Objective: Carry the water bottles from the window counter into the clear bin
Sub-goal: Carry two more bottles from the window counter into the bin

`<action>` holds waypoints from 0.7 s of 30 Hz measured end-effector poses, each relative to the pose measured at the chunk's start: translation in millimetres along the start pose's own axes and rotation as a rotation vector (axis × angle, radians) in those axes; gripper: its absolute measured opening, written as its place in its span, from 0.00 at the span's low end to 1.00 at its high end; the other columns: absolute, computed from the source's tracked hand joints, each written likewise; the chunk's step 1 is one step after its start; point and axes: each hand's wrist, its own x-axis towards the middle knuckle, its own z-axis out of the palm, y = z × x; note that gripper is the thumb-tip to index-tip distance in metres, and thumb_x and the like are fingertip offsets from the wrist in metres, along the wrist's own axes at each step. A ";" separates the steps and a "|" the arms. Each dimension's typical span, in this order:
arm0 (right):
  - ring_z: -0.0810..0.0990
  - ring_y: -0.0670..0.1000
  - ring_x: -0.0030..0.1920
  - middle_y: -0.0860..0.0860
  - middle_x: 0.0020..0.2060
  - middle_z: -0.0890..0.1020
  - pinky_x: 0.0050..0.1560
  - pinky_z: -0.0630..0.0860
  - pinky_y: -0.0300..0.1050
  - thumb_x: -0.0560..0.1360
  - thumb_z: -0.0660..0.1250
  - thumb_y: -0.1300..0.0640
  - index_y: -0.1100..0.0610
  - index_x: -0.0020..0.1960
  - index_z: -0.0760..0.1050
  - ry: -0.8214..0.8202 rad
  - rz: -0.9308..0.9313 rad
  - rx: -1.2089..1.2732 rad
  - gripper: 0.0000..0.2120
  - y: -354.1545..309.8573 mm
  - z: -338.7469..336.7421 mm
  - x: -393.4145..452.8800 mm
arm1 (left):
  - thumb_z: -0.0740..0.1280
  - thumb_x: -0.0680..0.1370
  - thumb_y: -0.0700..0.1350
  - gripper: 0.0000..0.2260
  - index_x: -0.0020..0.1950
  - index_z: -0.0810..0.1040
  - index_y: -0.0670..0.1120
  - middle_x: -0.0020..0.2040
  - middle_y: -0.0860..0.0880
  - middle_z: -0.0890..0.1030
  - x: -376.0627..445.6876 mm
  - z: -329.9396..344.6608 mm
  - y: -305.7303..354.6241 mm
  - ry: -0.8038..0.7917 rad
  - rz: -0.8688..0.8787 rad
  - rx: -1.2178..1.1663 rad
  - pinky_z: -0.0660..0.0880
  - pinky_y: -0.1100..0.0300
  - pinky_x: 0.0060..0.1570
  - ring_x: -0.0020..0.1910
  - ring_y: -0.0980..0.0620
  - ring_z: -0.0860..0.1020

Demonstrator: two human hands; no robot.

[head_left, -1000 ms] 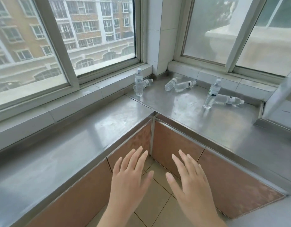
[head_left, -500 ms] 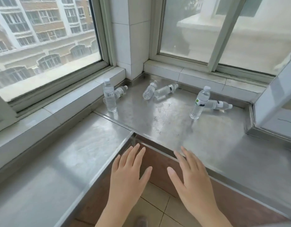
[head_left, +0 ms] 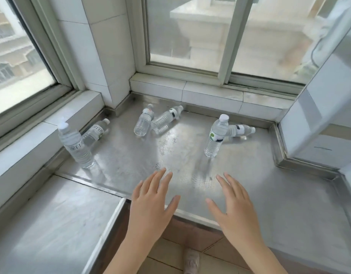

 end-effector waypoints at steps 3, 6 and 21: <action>0.58 0.48 0.74 0.46 0.75 0.62 0.73 0.57 0.47 0.74 0.63 0.40 0.48 0.74 0.61 -0.012 0.015 0.030 0.31 17.1 2.3 50.0 | 0.58 0.77 0.61 0.25 0.69 0.76 0.50 0.69 0.51 0.77 42.2 18.7 7.7 -0.015 0.004 0.002 0.73 0.48 0.62 0.66 0.49 0.76; 0.60 0.48 0.73 0.46 0.74 0.64 0.71 0.60 0.45 0.73 0.68 0.46 0.49 0.75 0.61 0.013 0.025 0.081 0.33 36.2 8.1 99.6 | 0.58 0.77 0.61 0.25 0.69 0.75 0.50 0.69 0.51 0.77 83.2 35.8 17.2 -0.039 -0.013 -0.005 0.73 0.48 0.62 0.66 0.49 0.77; 0.71 0.40 0.65 0.34 0.63 0.73 0.64 0.67 0.43 0.69 0.75 0.61 0.44 0.71 0.62 0.001 0.395 0.772 0.37 104.2 75.5 239.2 | 0.58 0.77 0.61 0.25 0.70 0.73 0.52 0.70 0.52 0.76 166.9 107.0 8.6 -0.240 -0.174 -0.001 0.74 0.48 0.61 0.67 0.49 0.76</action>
